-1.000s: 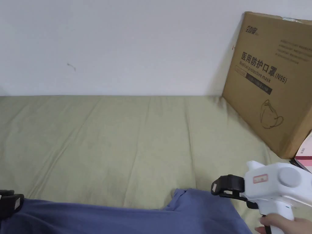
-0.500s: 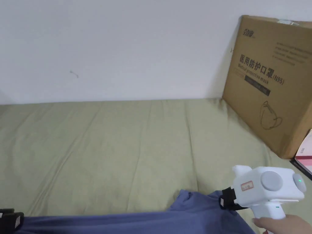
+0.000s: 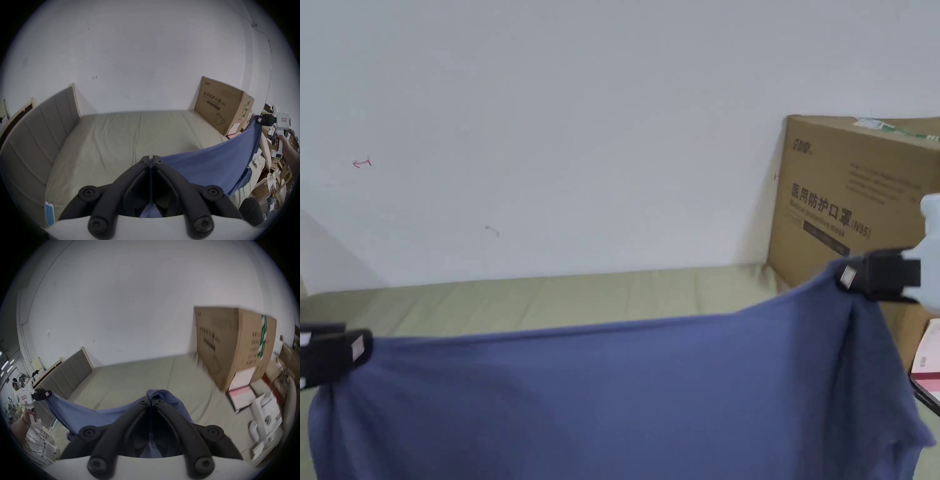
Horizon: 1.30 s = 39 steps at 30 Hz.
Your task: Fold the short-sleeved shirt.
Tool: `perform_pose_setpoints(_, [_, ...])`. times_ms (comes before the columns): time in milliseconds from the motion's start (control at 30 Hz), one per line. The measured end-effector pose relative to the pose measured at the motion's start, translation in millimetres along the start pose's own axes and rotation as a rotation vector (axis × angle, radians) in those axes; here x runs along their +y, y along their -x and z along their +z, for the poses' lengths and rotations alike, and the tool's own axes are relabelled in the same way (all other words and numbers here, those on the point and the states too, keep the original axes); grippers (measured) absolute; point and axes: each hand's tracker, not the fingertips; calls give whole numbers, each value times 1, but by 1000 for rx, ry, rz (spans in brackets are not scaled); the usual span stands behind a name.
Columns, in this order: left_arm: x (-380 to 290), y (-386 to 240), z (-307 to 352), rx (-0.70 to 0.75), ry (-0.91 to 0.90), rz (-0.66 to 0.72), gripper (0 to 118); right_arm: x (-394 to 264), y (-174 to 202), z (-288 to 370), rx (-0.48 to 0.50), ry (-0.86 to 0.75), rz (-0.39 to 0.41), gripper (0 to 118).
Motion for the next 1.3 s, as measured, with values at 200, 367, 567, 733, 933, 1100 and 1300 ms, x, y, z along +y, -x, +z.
perform_pose_setpoints(200, [71, -11, 2, 33, -68, -45, 0, 82, 20, -4, -32, -65, 33, 0])
perform_pose_setpoints(367, [125, -4, -27, 61, -117, 0, 0, 141, 16, -51, -74, -96, 64, 0])
perform_pose_setpoints(567, [177, 7, -79, 109, -196, 28, 0, 204, 17, -104, -112, -165, 47, 0])
perform_pose_setpoints(733, [204, 16, -122, 140, -269, 77, 0, 239, 24, -137, -136, -258, 91, 0])
perform_pose_setpoints(933, [195, 6, -170, 254, -311, 44, 0, 228, 20, -180, -164, -270, 148, 0])
perform_pose_setpoints(1100, [118, -6, -223, 182, -156, 121, 0, 128, -13, -232, -201, -114, 113, 0])
perform_pose_setpoints(1300, [-56, -10, -238, 121, 88, 224, 0, -89, -59, -230, -205, 176, -35, 0])
